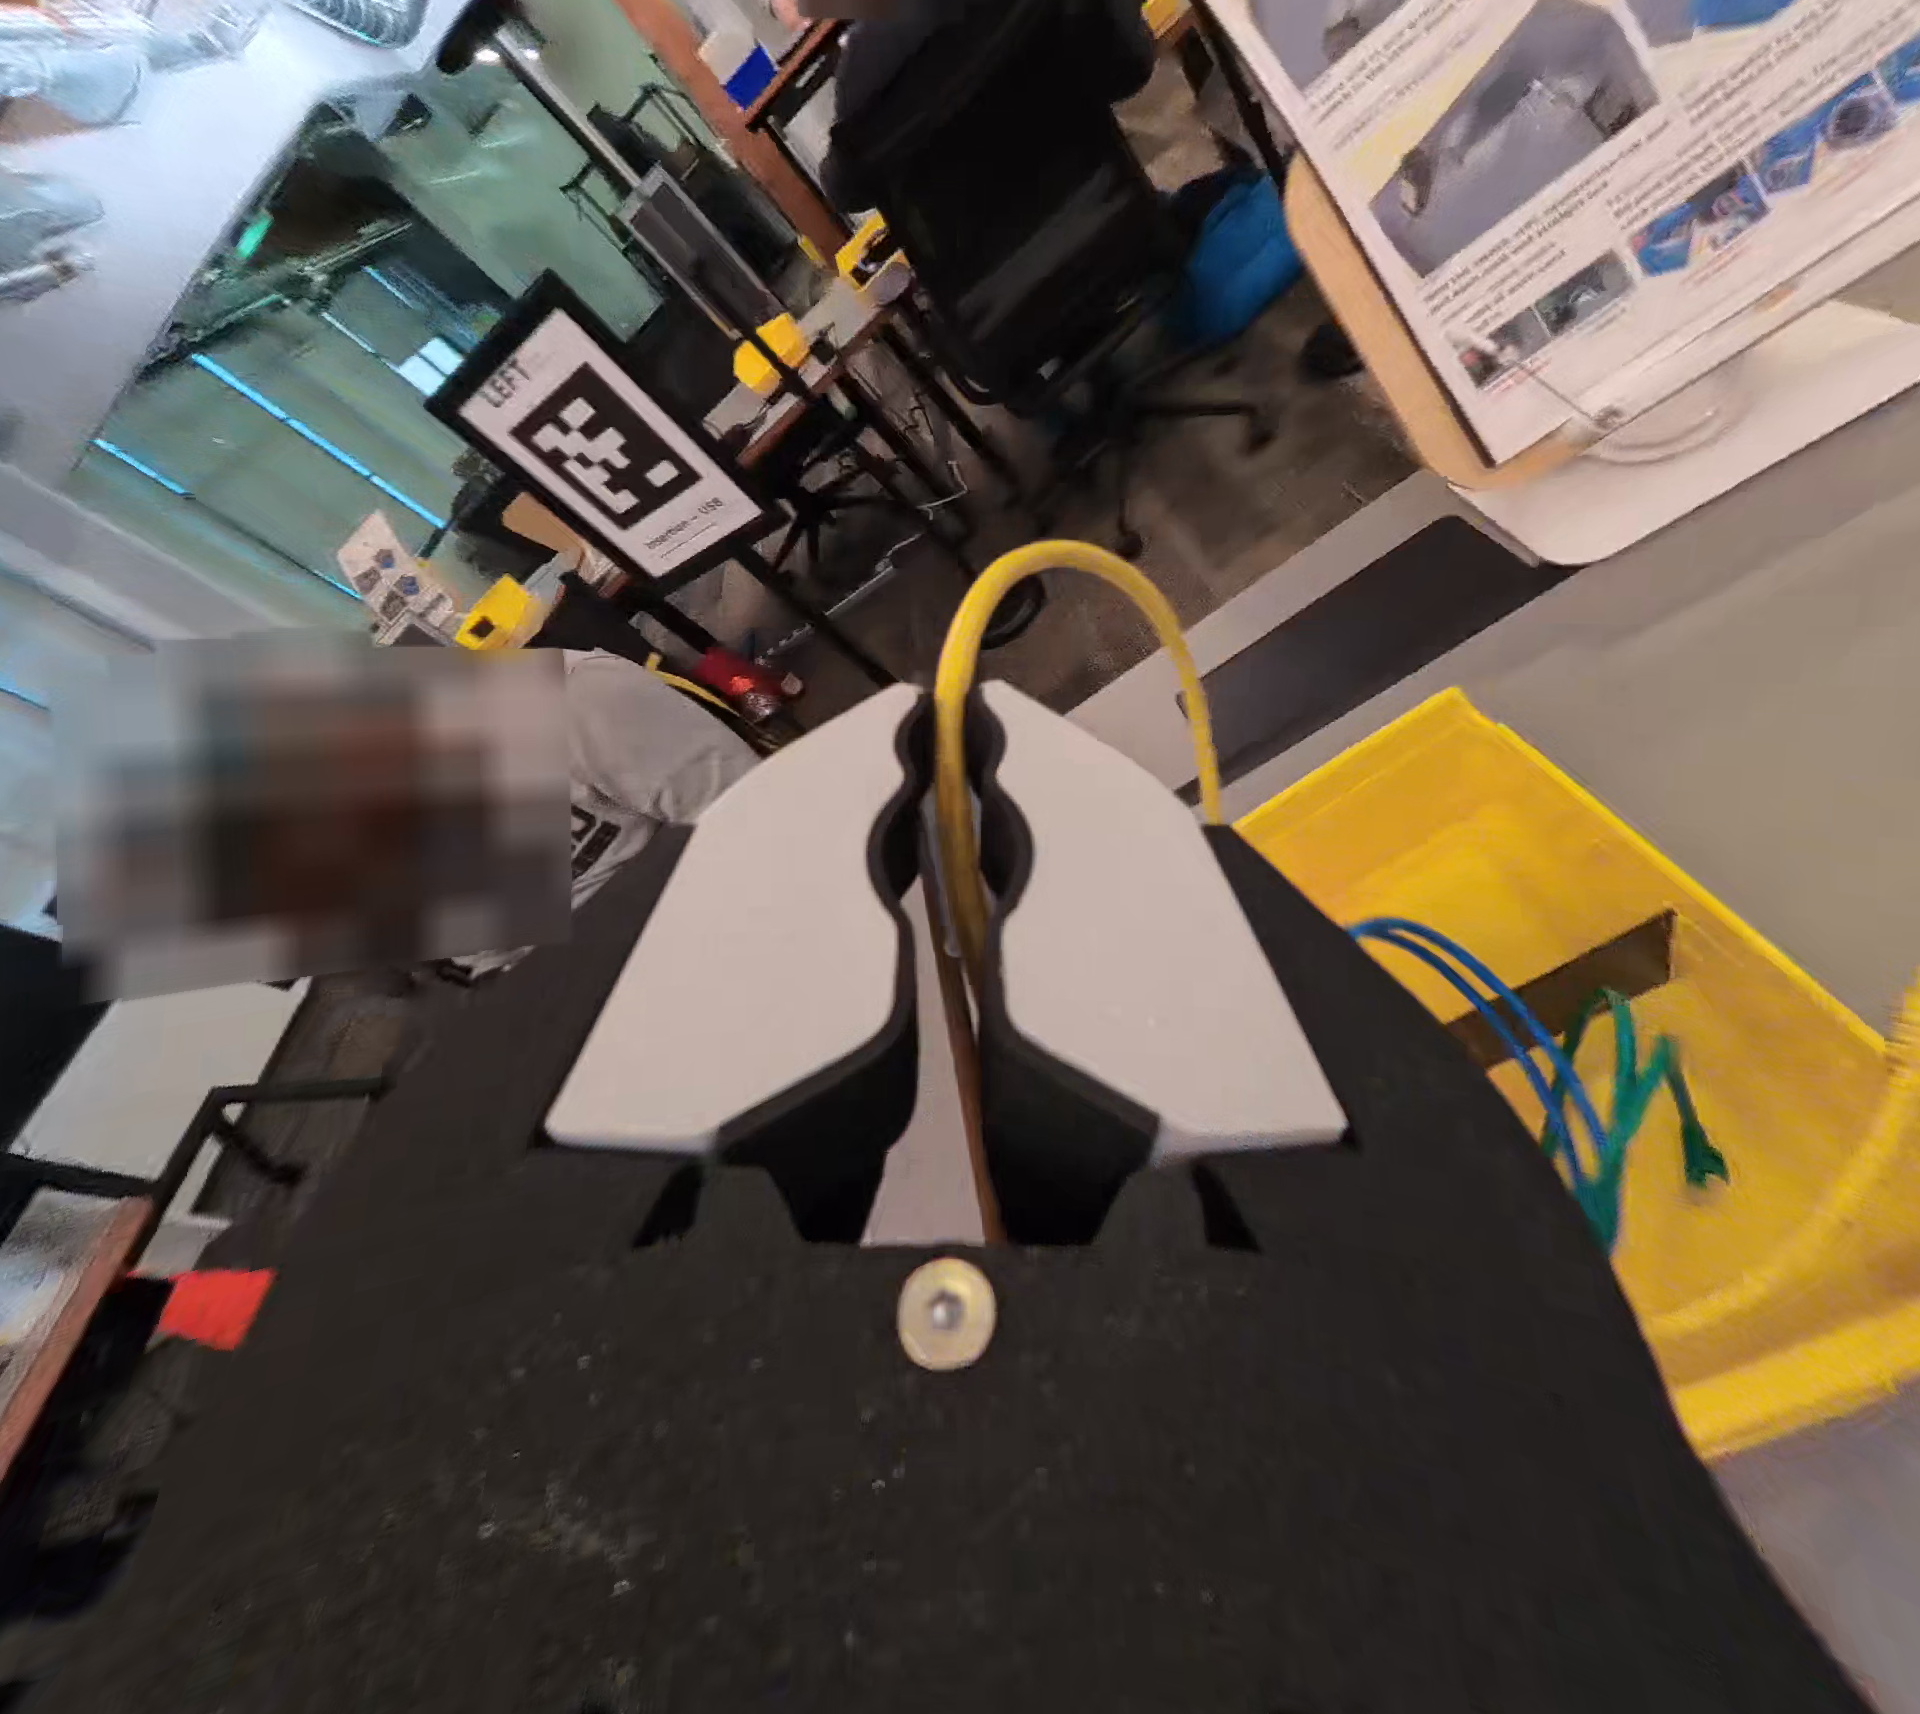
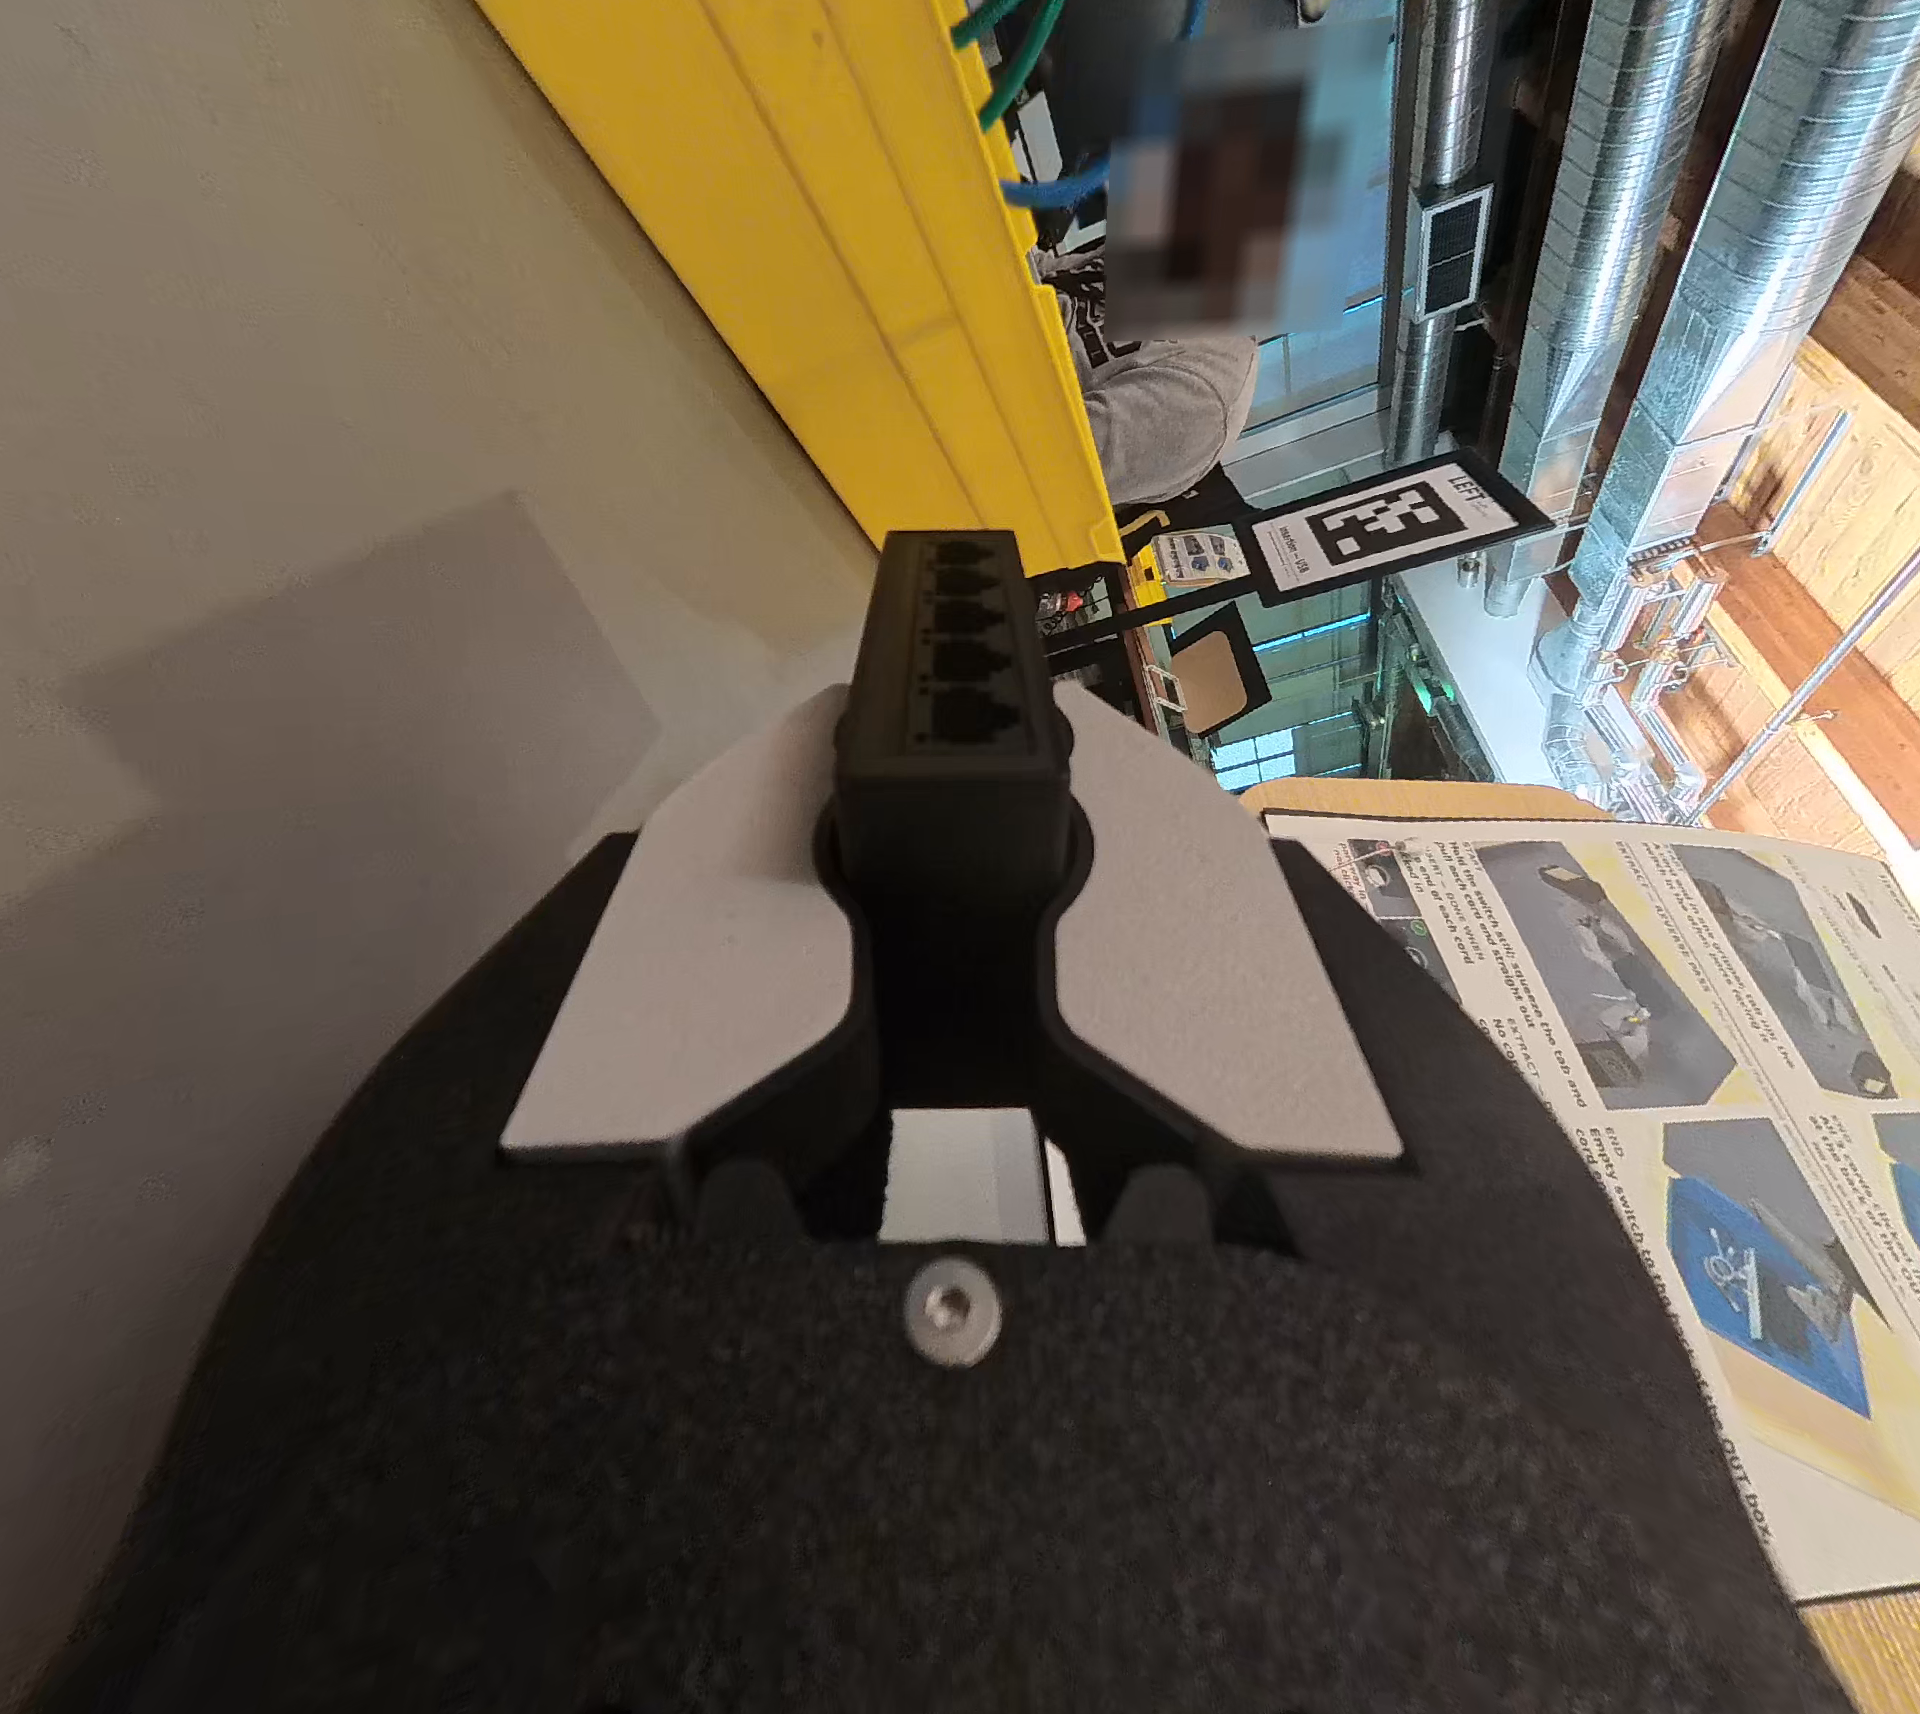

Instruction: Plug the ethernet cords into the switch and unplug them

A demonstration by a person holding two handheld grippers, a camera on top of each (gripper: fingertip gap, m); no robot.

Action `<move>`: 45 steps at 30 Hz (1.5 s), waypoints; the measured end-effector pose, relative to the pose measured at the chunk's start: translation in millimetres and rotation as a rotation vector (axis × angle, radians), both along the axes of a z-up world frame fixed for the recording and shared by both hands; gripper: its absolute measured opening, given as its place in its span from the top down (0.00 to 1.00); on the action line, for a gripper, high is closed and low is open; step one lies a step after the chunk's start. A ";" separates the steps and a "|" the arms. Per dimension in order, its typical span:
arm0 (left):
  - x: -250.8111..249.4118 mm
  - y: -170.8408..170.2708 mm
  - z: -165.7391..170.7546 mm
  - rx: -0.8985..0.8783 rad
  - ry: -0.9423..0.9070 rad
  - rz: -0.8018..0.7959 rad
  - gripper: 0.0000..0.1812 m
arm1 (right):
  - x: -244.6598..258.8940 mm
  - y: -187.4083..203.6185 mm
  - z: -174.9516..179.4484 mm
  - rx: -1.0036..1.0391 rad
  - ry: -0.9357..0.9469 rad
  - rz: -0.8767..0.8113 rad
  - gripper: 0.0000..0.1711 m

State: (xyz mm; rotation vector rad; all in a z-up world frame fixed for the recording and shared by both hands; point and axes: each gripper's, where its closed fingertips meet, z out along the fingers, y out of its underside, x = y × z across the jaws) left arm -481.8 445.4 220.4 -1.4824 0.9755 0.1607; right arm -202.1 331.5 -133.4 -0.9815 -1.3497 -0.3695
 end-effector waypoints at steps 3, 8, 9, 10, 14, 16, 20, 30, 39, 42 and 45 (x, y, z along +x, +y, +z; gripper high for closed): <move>-12.4 5.2 13.8 0.063 0.001 0.075 0.97 | 0.3 0.1 -0.1 0.000 0.000 -0.001 0.82; -11.0 -5.5 61.1 0.160 -0.045 0.051 0.97 | 0.3 0.9 -0.9 -0.003 -0.003 -0.002 0.82; -10.2 -6.2 69.4 0.173 -0.043 0.055 0.97 | 0.3 1.0 -1.1 -0.004 -0.003 -0.003 0.82; -10.1 -5.9 77.4 0.196 -0.029 0.070 0.97 | 0.4 1.1 -1.0 -0.003 -0.003 -0.003 0.82; -2.7 -7.5 101.9 0.279 0.024 0.098 0.97 | 0.6 1.6 -1.5 -0.005 -0.004 -0.004 0.82; 8.3 -9.1 97.9 0.266 0.065 0.090 0.97 | 0.6 1.7 -1.6 -0.006 -0.004 -0.003 0.82; 18.4 7.5 46.6 0.307 0.561 0.207 0.97 | 0.4 1.5 -1.5 -0.007 -0.004 -0.001 0.83; 2.9 -20.3 88.1 0.572 0.826 0.383 0.97 | -0.1 1.8 -3.2 -0.010 -0.011 0.001 0.82; -30.7 -6.0 -80.1 0.271 1.334 0.166 0.97 | -1.5 1.3 -5.9 -0.008 -0.028 0.004 0.82; -79.3 12.5 -100.7 0.222 1.440 0.271 0.97 | -1.7 1.1 -6.8 -0.011 -0.032 0.004 0.82; -128.2 28.4 -106.2 0.132 1.461 0.358 0.97 | -1.3 1.2 -7.5 -0.014 -0.034 0.002 0.82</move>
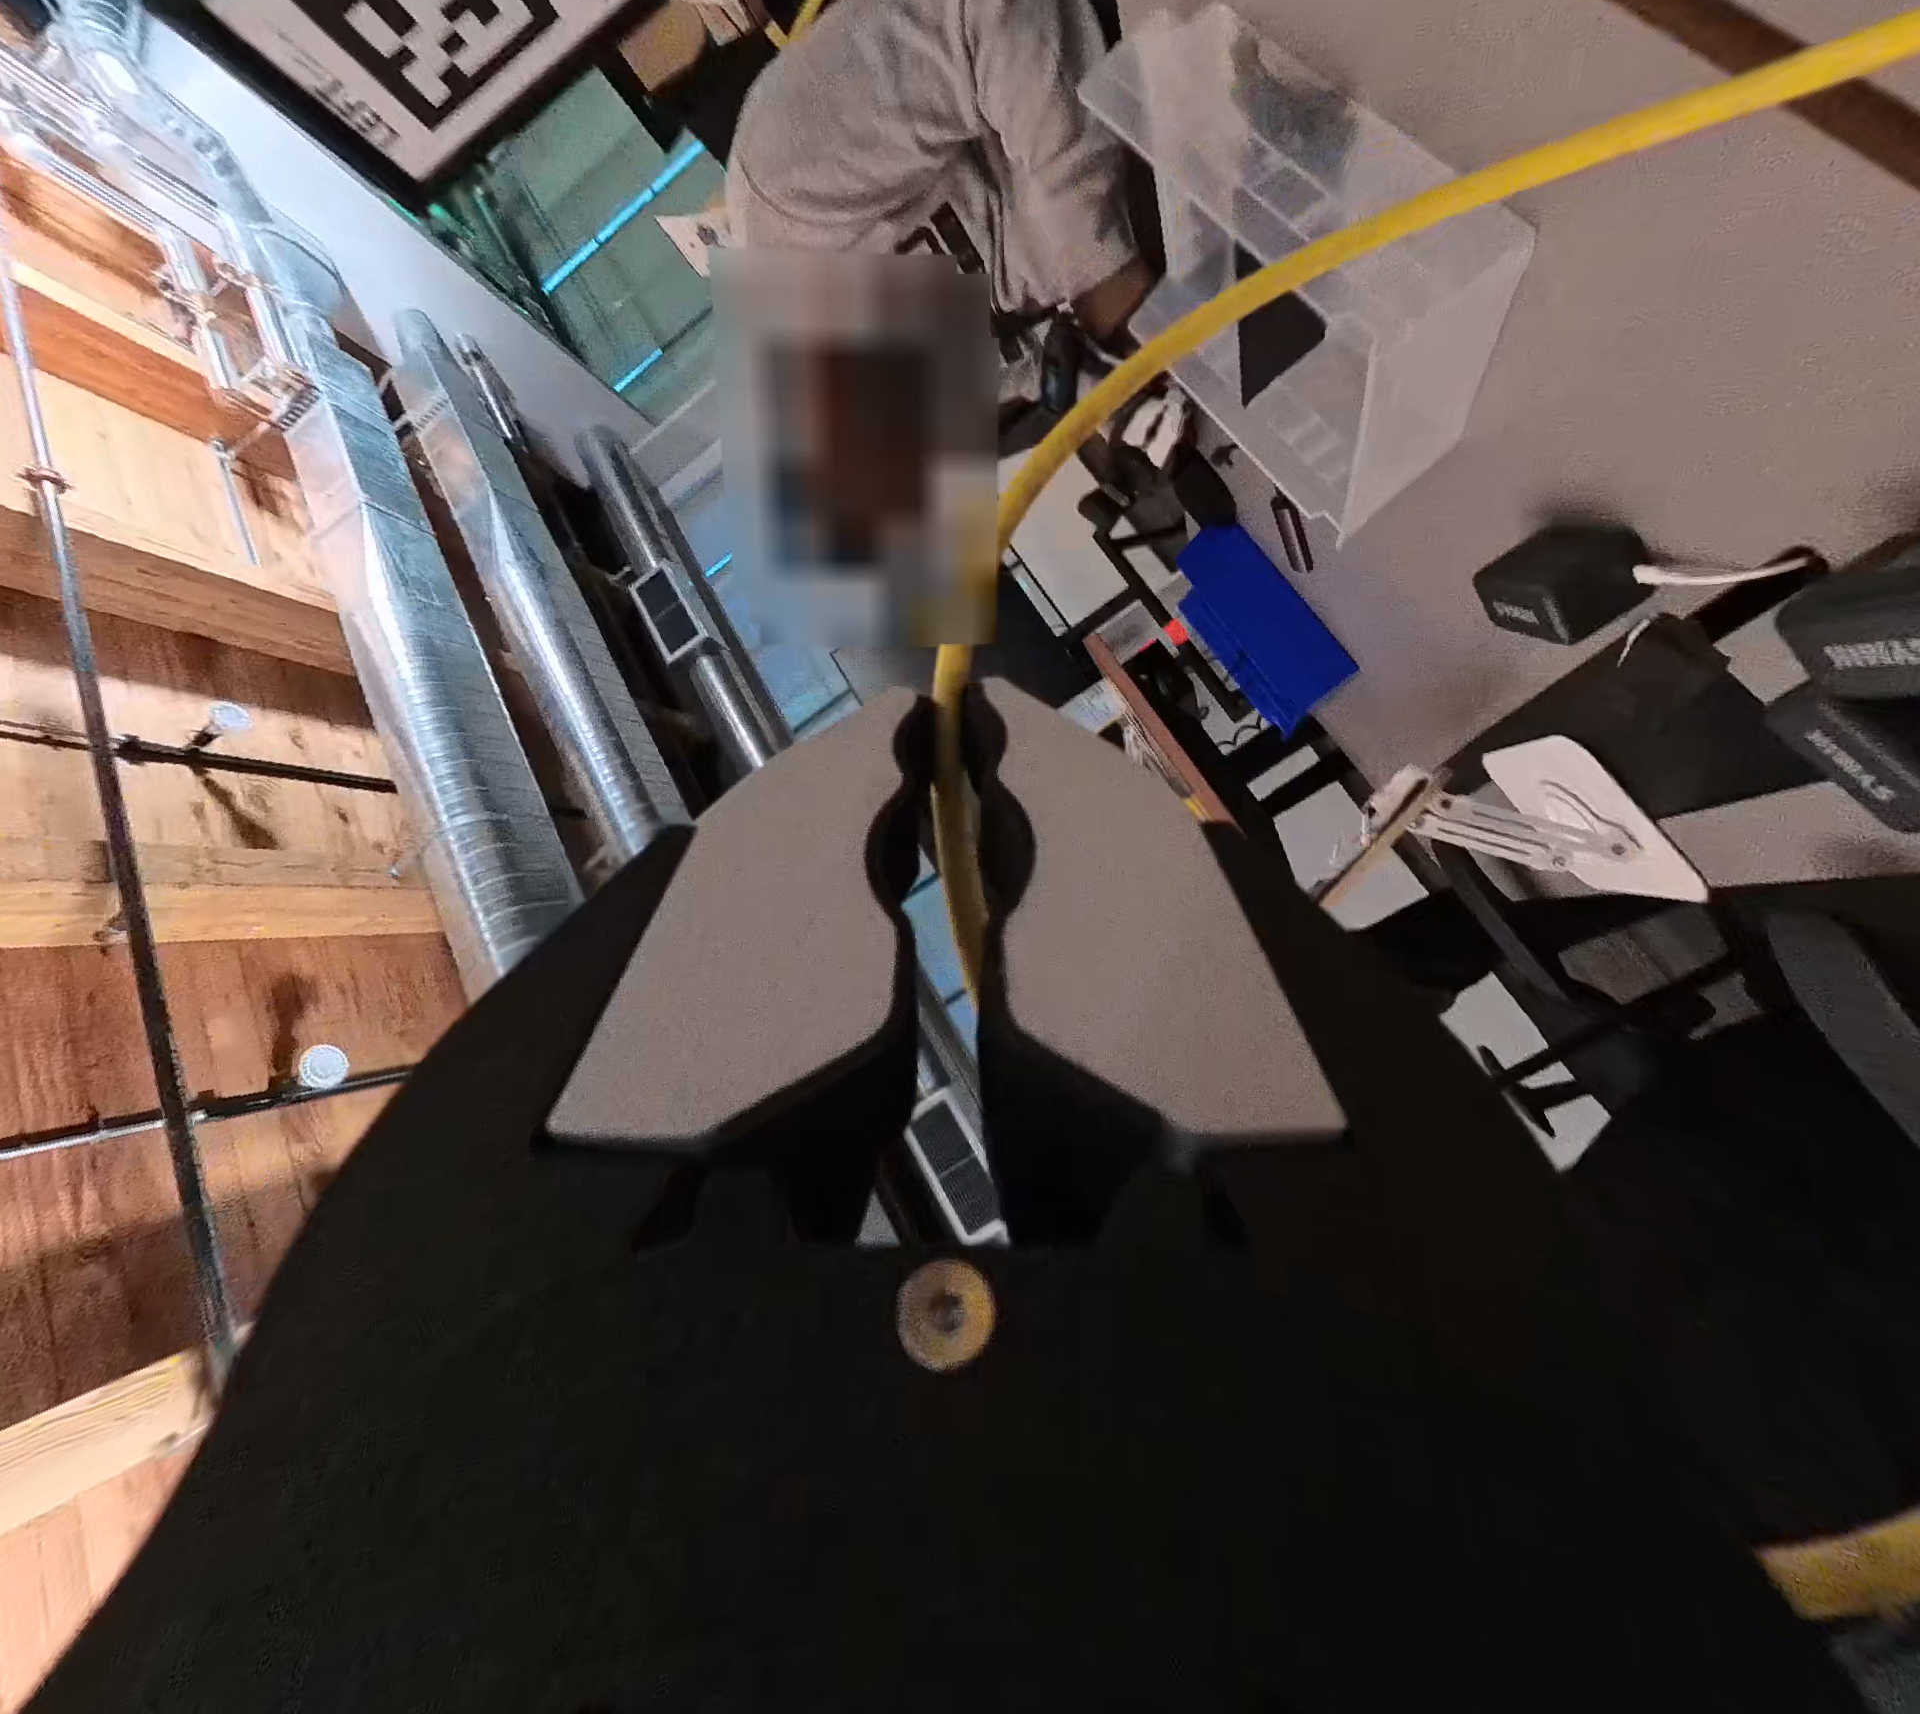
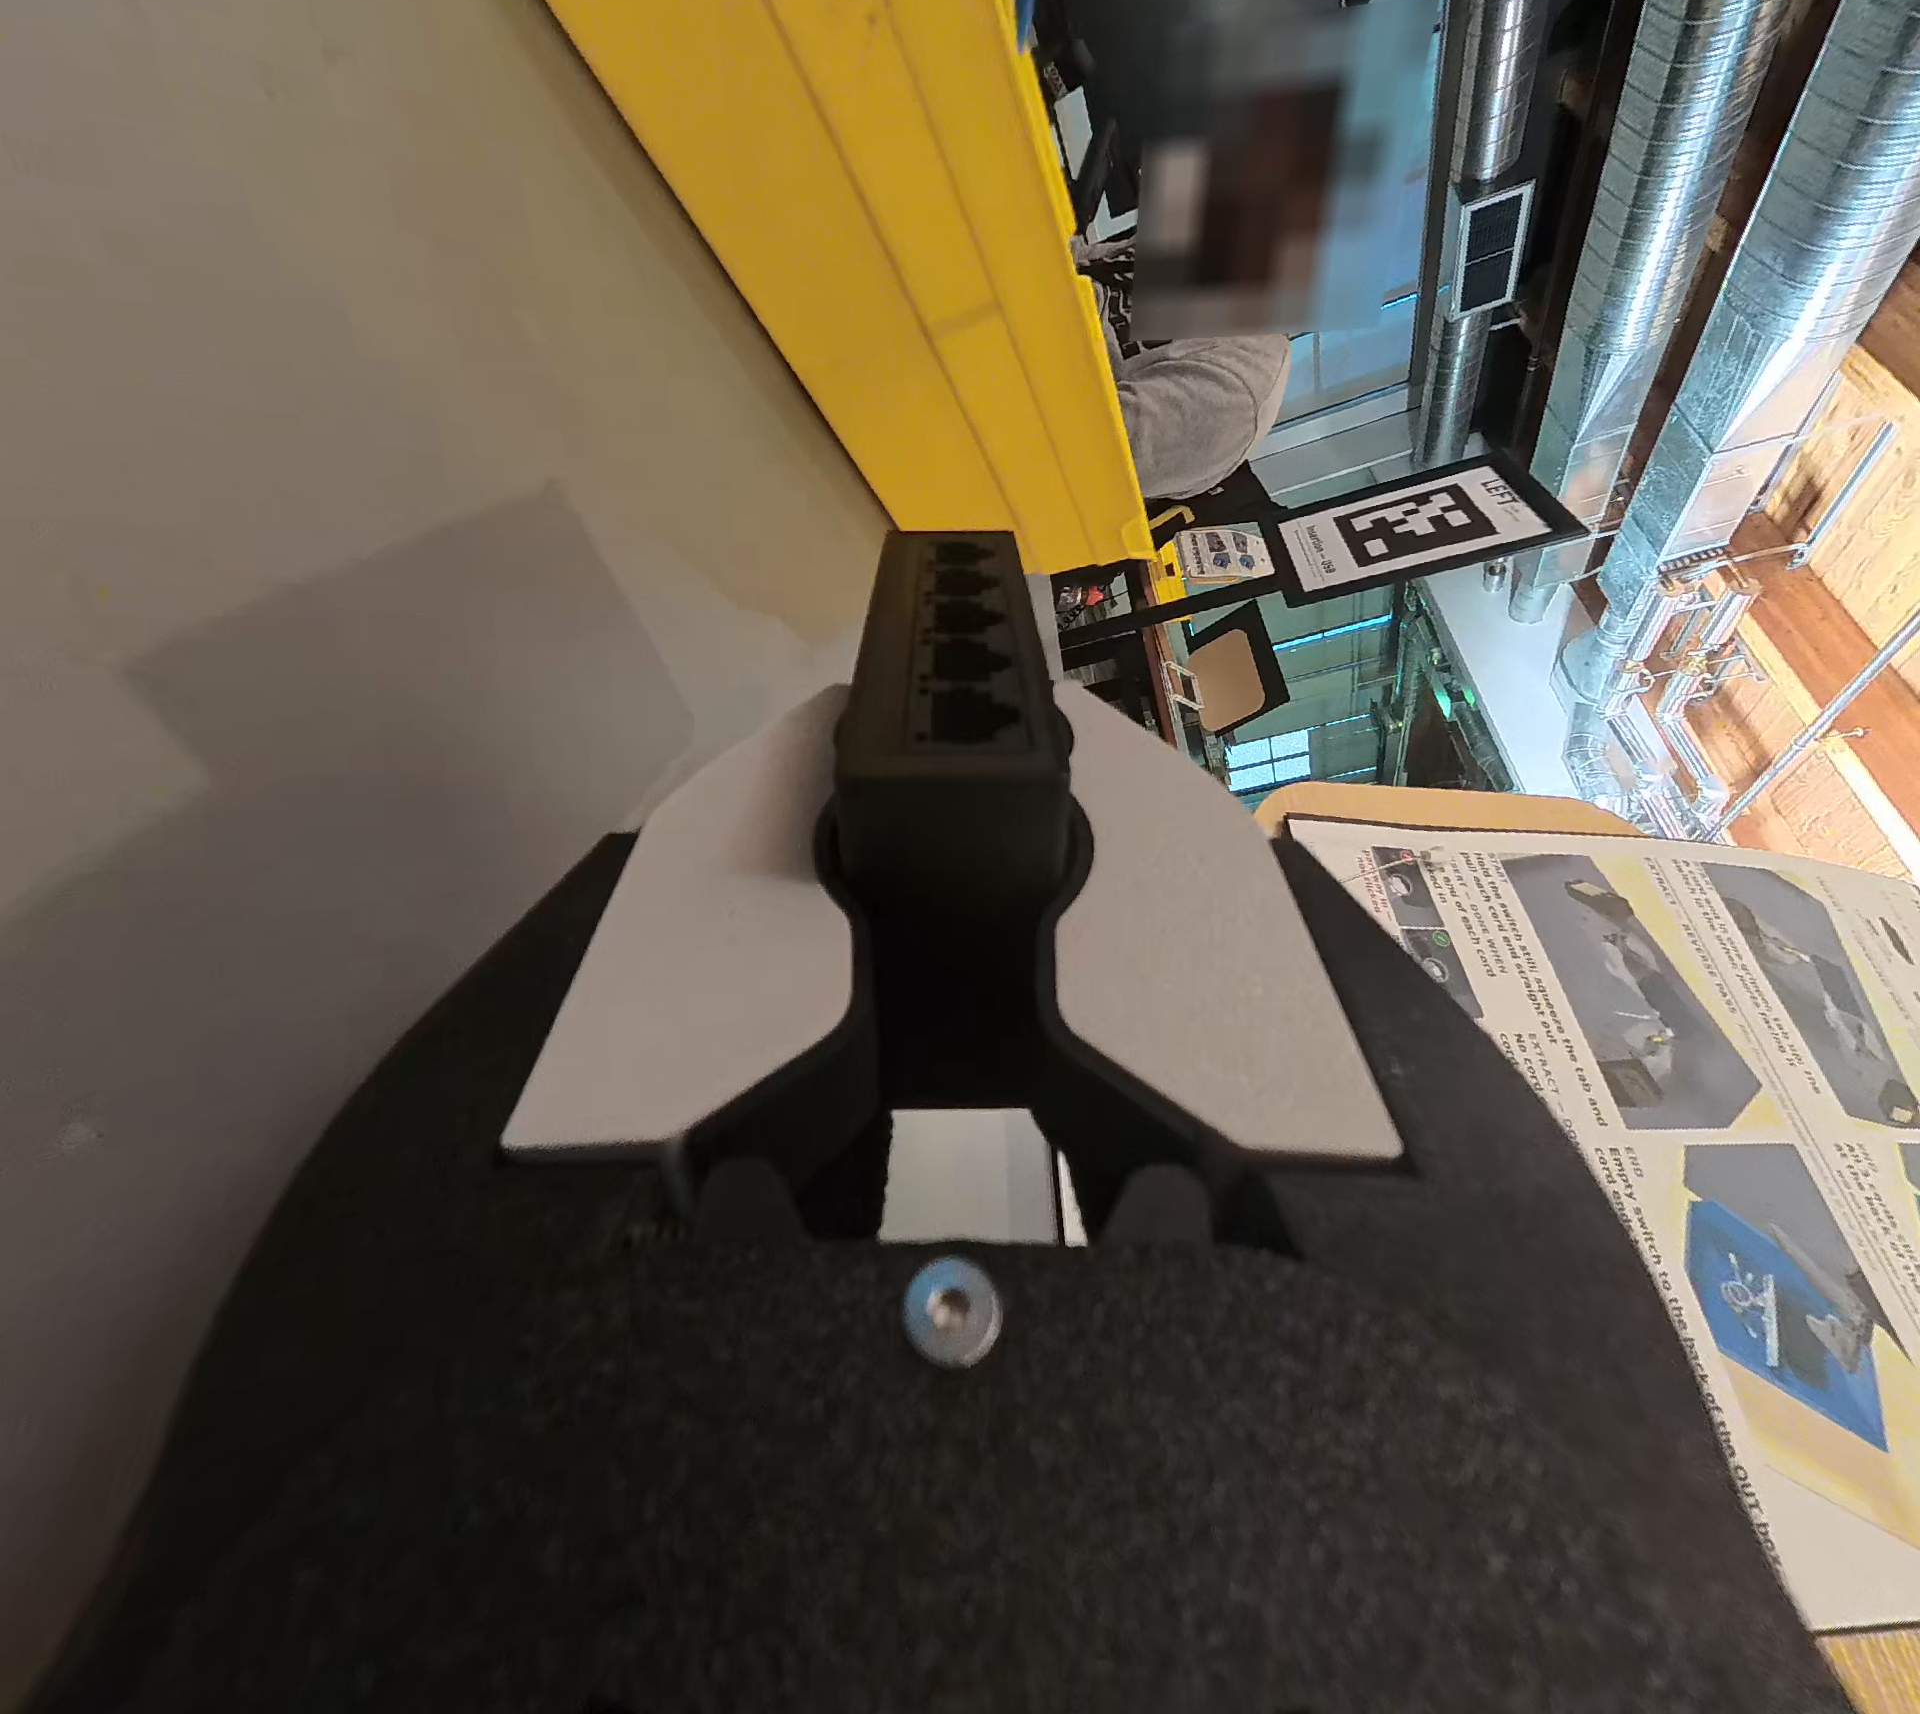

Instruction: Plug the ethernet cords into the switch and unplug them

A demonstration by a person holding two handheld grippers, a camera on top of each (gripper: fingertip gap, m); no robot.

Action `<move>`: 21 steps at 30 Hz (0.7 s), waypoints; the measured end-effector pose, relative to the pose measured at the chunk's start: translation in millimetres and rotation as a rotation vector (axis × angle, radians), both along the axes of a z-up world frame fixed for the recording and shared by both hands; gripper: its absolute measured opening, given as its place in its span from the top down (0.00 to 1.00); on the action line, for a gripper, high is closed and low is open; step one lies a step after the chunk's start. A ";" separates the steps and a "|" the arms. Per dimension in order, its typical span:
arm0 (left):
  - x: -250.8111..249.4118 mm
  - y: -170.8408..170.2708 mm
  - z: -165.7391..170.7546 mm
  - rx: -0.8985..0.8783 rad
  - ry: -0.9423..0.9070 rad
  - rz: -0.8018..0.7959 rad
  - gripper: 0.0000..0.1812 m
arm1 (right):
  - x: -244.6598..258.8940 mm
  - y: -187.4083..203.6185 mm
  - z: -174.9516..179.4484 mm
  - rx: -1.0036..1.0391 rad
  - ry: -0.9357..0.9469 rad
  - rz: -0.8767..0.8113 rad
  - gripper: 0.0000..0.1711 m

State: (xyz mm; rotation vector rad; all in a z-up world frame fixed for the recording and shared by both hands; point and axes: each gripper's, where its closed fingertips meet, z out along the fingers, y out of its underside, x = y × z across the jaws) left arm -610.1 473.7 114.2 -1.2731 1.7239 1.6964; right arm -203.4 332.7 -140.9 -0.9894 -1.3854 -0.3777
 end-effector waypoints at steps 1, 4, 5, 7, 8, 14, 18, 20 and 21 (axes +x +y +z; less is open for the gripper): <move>-14.0 3.0 -0.6 -0.003 0.008 0.031 0.97 | 0.2 -0.1 0.2 0.000 0.001 0.000 0.82; -35.3 2.5 -15.6 -0.056 0.008 0.071 0.97 | 0.2 0.7 -0.4 -0.003 0.000 -0.002 0.82; -31.5 -3.6 -32.0 -0.130 -0.052 0.073 0.97 | 0.1 0.9 -0.9 -0.004 -0.003 -0.001 0.82; -9.7 -27.4 -69.1 -0.334 -0.211 0.083 0.97 | -0.7 0.6 -1.7 -0.005 -0.007 0.002 0.82; 4.6 -40.7 -82.1 -0.418 -0.275 0.088 0.97 | -1.1 0.4 -2.3 -0.007 -0.009 0.004 0.83; 95.4 -122.0 -118.0 -0.788 -0.584 0.020 0.97 | 0.1 -0.5 -2.2 -0.006 -0.009 -0.002 0.82; 125.3 -186.7 -144.8 -0.979 -0.699 0.020 0.97 | 0.3 -1.2 -1.9 -0.010 -0.006 0.000 0.82; 129.3 -217.9 -167.7 -1.049 -0.675 0.046 0.97 | -0.2 -1.3 -2.3 -0.010 -0.008 0.003 0.83; 134.0 -234.9 -176.1 -1.096 -0.667 0.039 0.97 | -0.5 -1.4 -2.8 -0.014 -0.008 0.004 0.83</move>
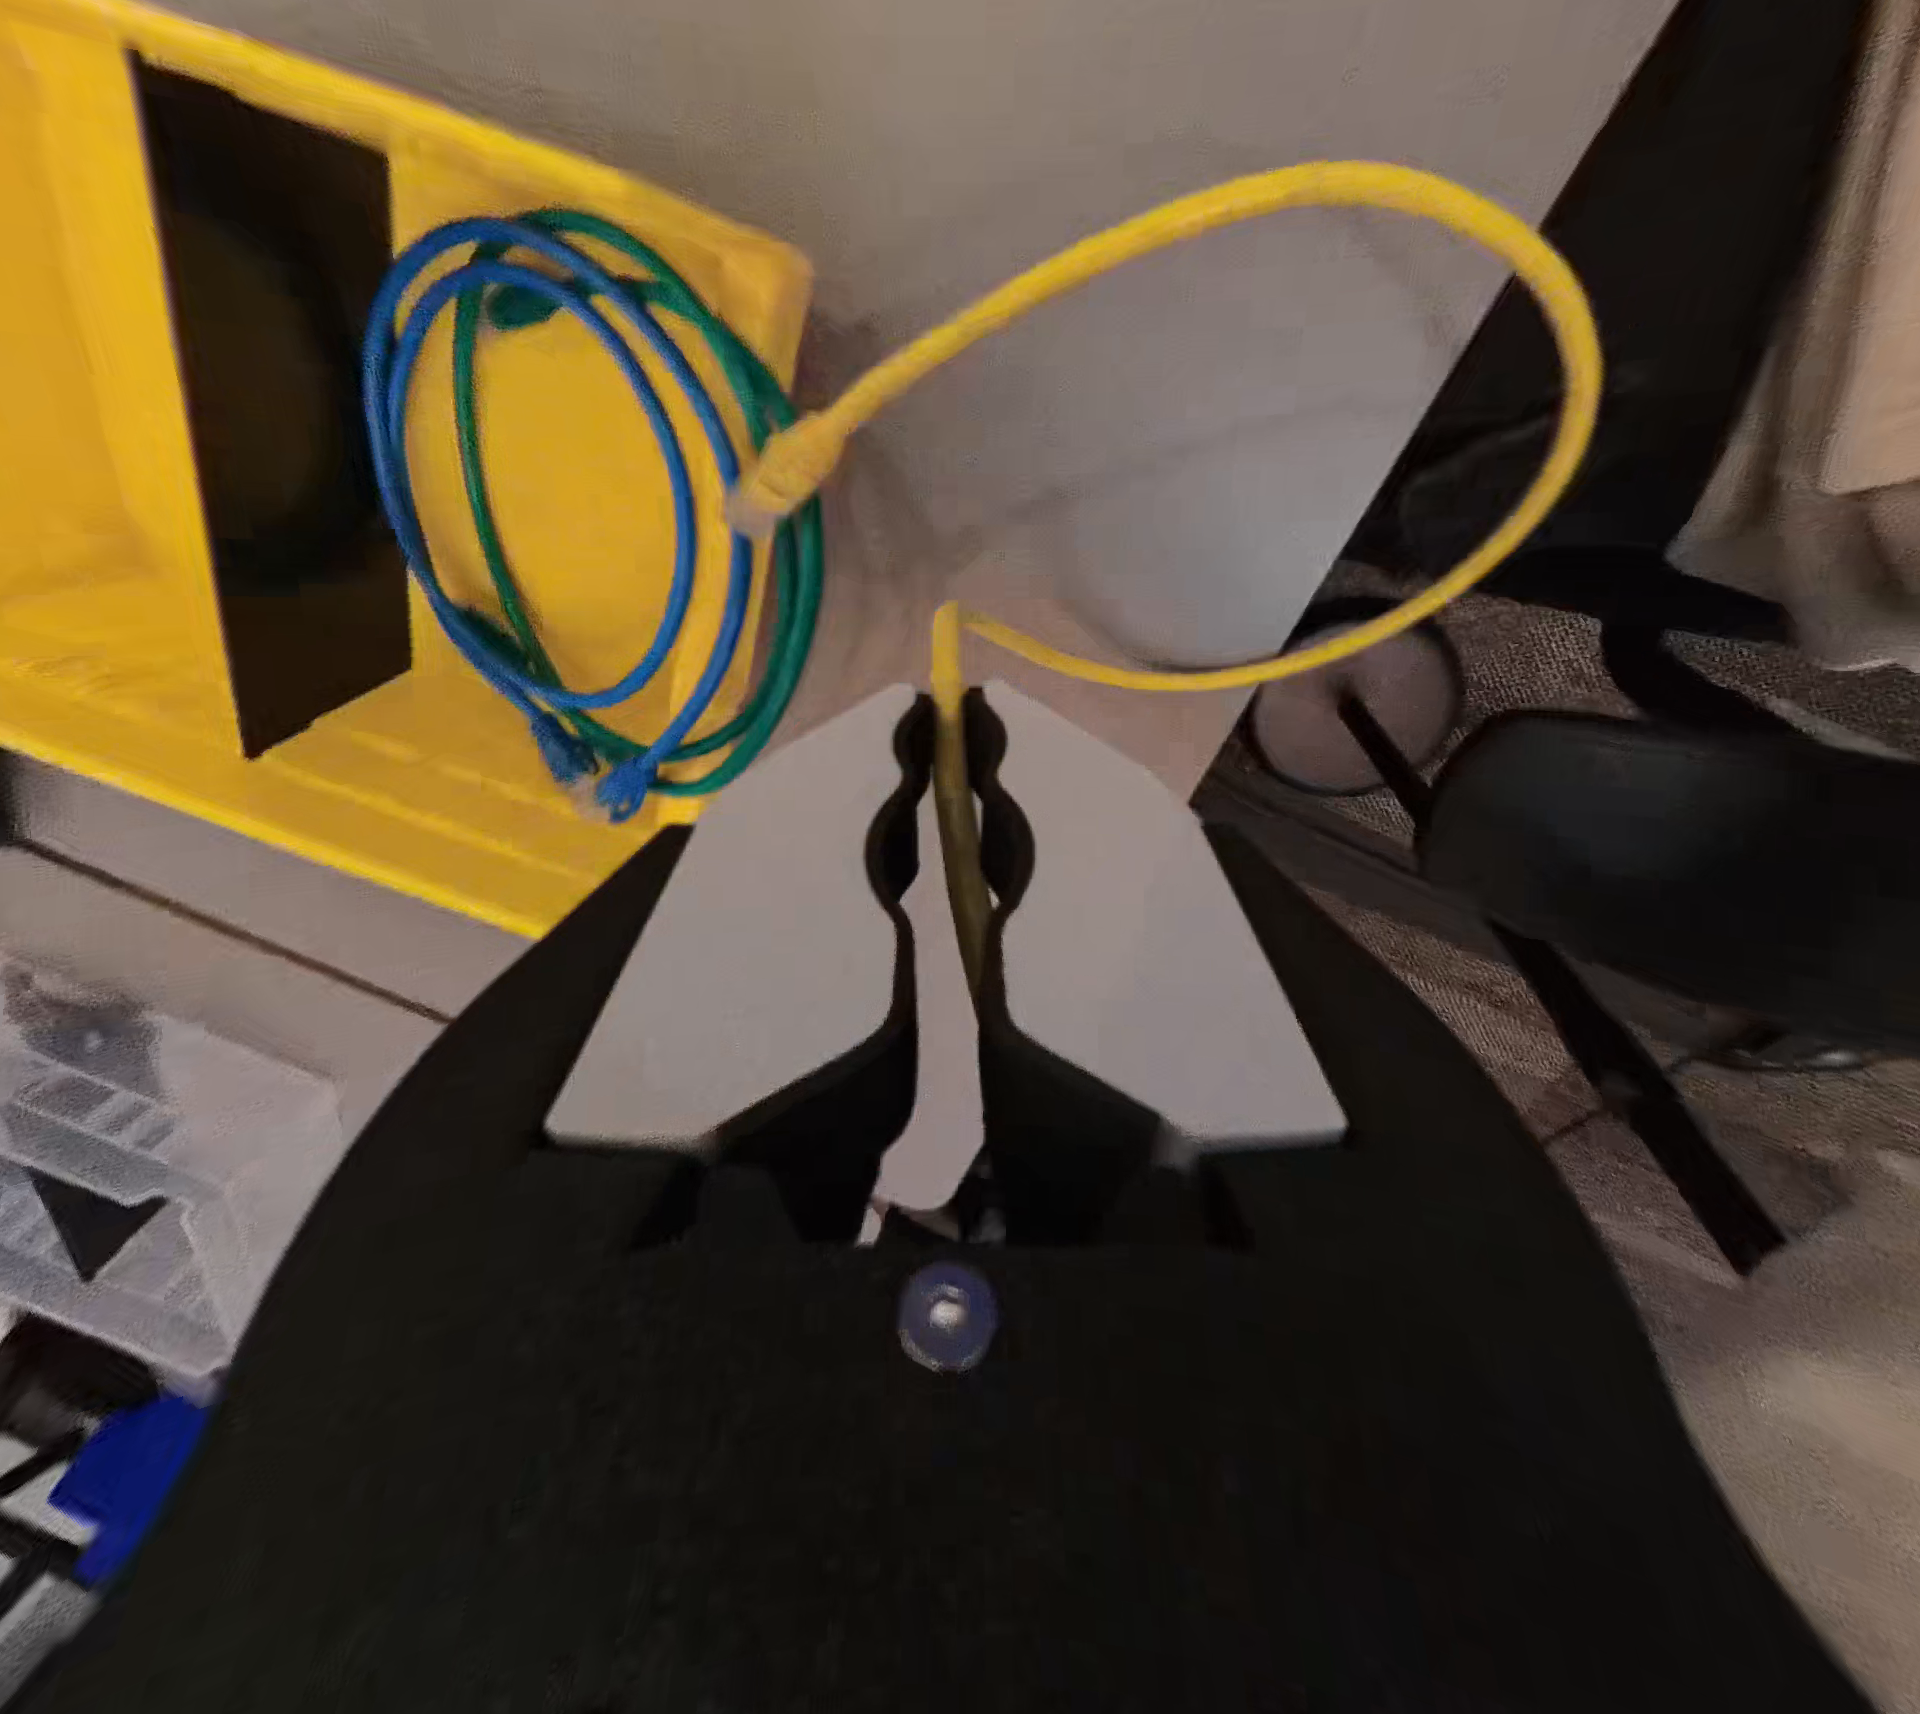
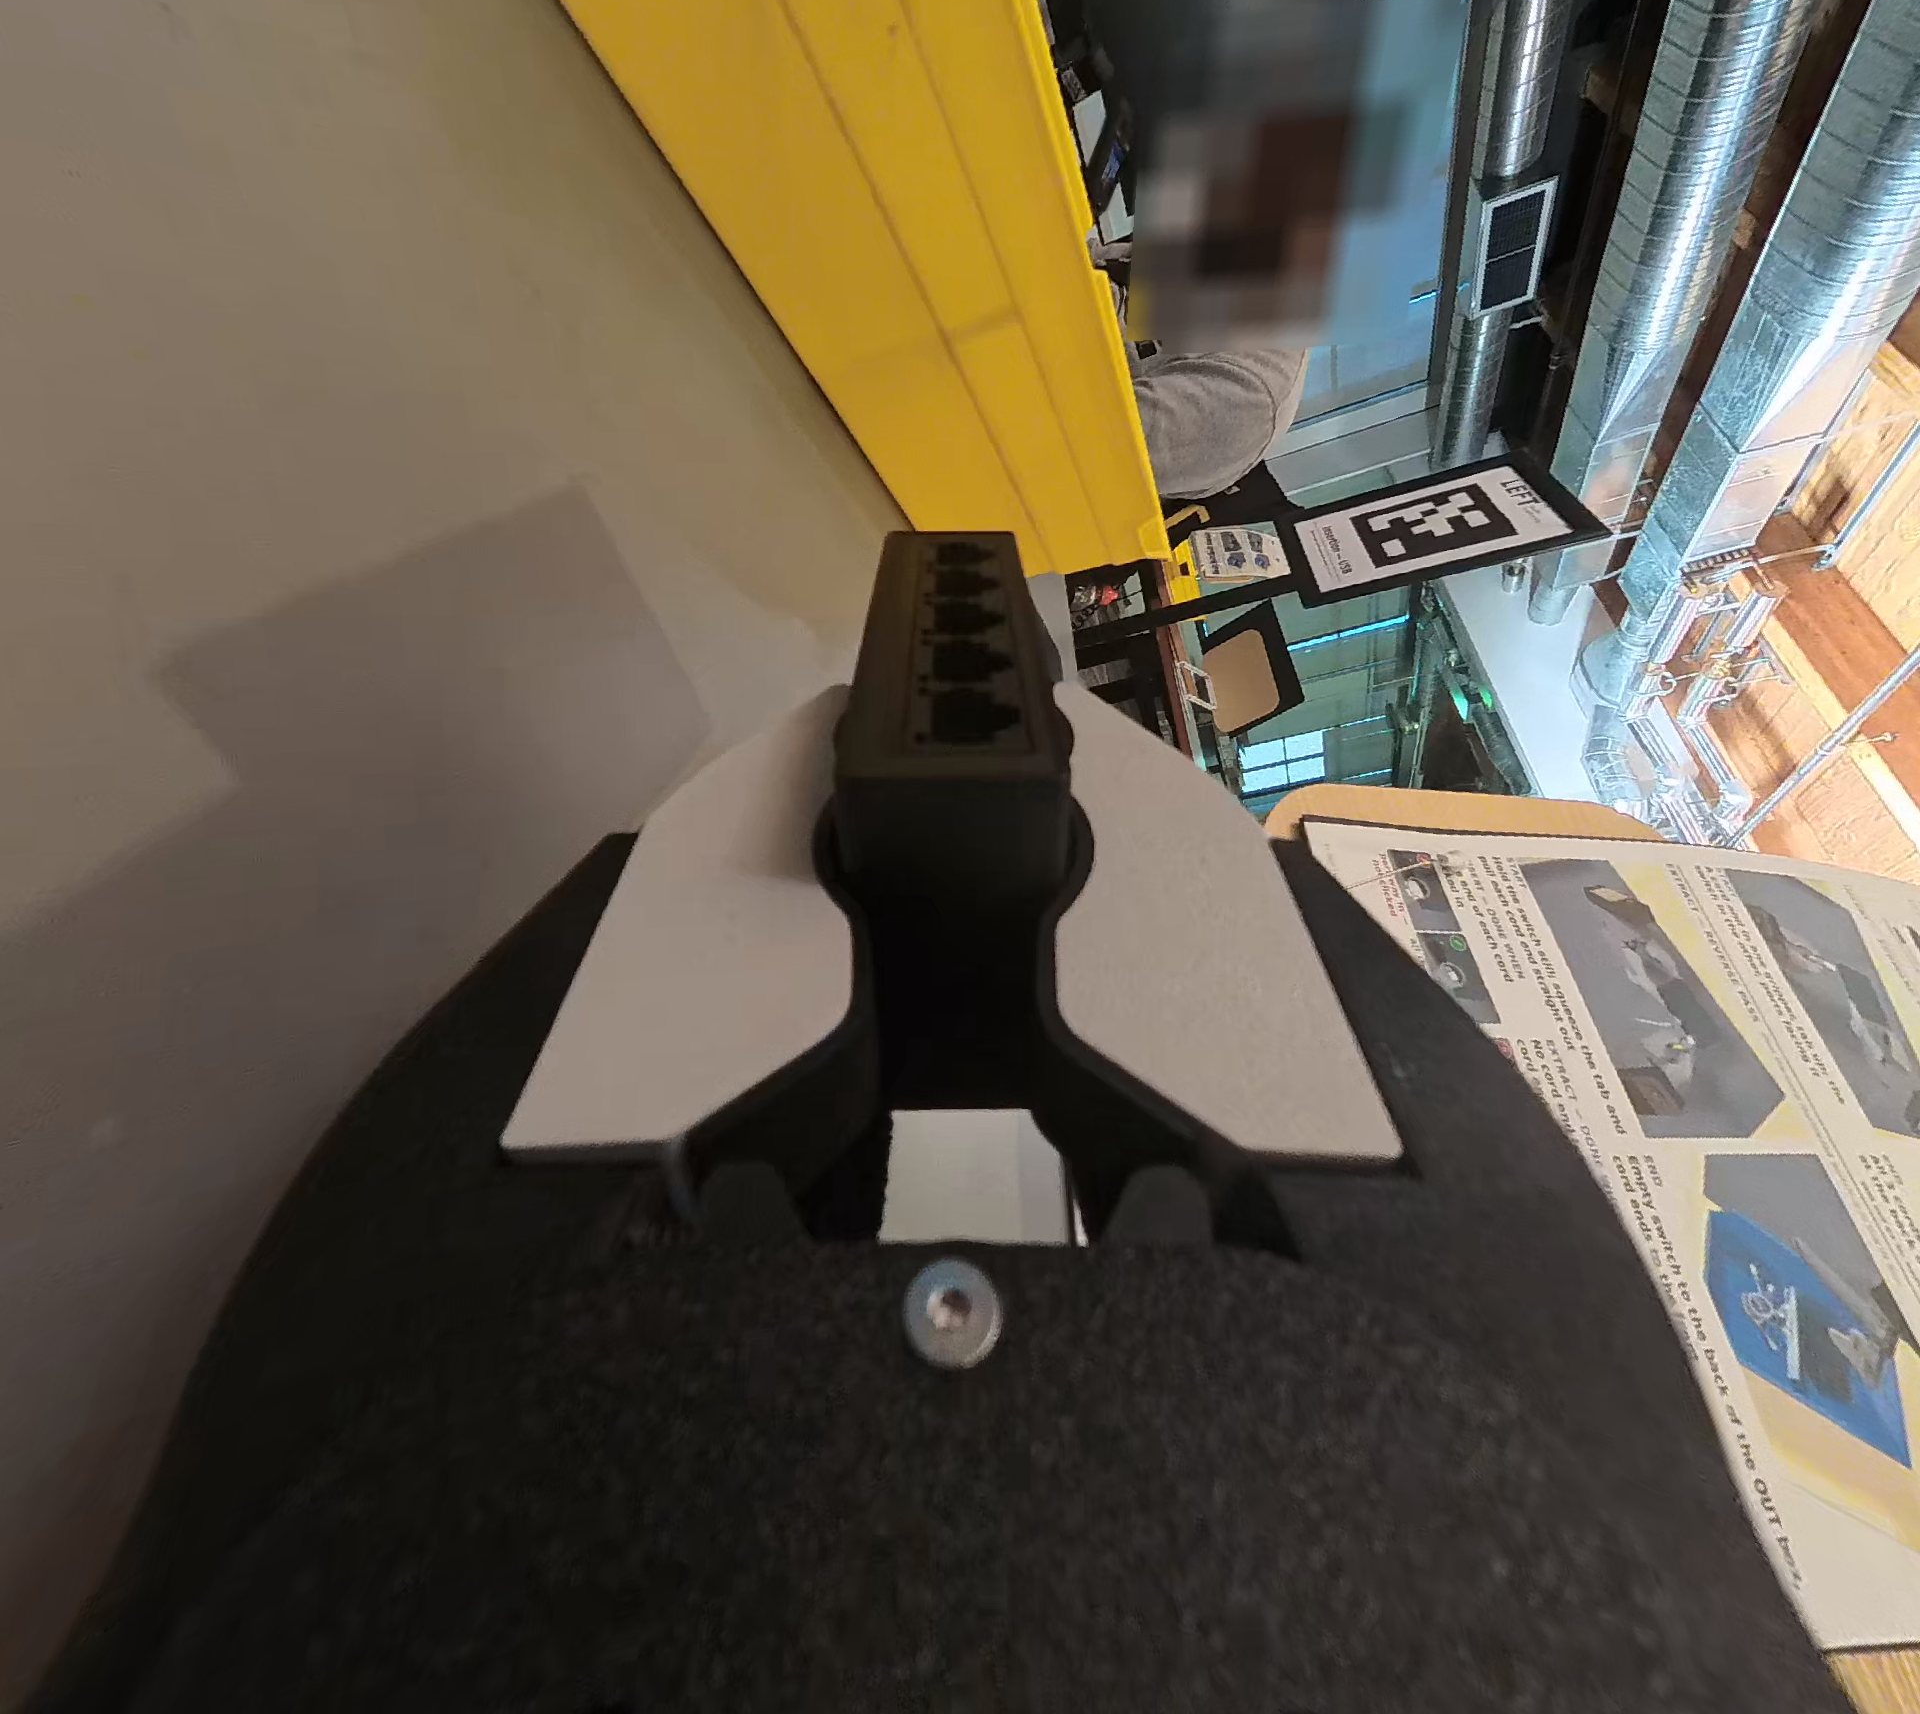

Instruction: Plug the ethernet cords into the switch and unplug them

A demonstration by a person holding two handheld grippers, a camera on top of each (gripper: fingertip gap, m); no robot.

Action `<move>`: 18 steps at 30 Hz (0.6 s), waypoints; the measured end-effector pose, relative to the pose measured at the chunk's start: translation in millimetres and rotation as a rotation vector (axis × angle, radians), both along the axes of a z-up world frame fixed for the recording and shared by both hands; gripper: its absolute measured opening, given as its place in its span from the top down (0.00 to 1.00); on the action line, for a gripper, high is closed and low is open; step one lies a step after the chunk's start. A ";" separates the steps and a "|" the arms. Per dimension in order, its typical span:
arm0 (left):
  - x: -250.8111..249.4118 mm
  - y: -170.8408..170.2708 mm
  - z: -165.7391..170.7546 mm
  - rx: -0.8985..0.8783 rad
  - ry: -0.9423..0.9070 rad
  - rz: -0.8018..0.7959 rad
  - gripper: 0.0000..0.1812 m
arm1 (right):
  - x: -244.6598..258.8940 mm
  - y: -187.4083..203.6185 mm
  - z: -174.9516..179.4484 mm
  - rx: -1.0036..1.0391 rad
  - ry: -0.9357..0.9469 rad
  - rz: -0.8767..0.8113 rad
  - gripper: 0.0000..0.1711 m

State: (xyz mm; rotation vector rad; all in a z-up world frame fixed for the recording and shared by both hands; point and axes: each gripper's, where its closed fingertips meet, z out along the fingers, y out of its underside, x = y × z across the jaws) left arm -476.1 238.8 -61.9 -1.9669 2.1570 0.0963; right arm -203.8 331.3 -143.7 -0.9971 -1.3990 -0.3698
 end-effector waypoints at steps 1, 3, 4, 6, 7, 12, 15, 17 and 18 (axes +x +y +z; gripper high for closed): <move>7.9 -8.8 -2.3 0.004 -0.028 -0.025 0.97 | -0.2 -0.2 -0.1 0.001 -0.001 0.002 0.83; 33.4 -22.3 7.8 -0.004 -0.159 -0.073 0.97 | -1.0 -0.2 -0.9 -0.003 -0.003 0.005 0.82; 49.1 -30.1 17.1 -0.017 -0.240 -0.099 0.97 | -1.3 0.0 -1.4 -0.004 -0.005 0.006 0.82; 78.2 -34.4 36.6 0.035 -0.359 -0.145 0.97 | -1.2 0.7 -1.3 -0.002 -0.007 0.002 0.82; 91.2 -35.3 42.6 0.070 -0.383 -0.161 0.97 | -0.9 0.7 -1.2 -0.001 -0.006 0.000 0.82; 143.8 -5.3 57.7 0.352 -0.393 -0.087 0.97 | 5.4 3.5 6.5 0.000 0.042 -0.023 0.82; 163.7 7.4 60.3 0.485 -0.431 -0.025 0.97 | 11.0 6.2 12.9 -0.013 0.092 -0.037 0.82; 168.8 18.8 70.3 0.598 -0.497 0.069 0.97 | 14.4 7.4 17.2 -0.020 0.125 -0.043 0.82; 166.6 23.1 75.0 0.652 -0.523 0.108 0.97 | 15.6 7.9 18.9 -0.025 0.140 -0.043 0.83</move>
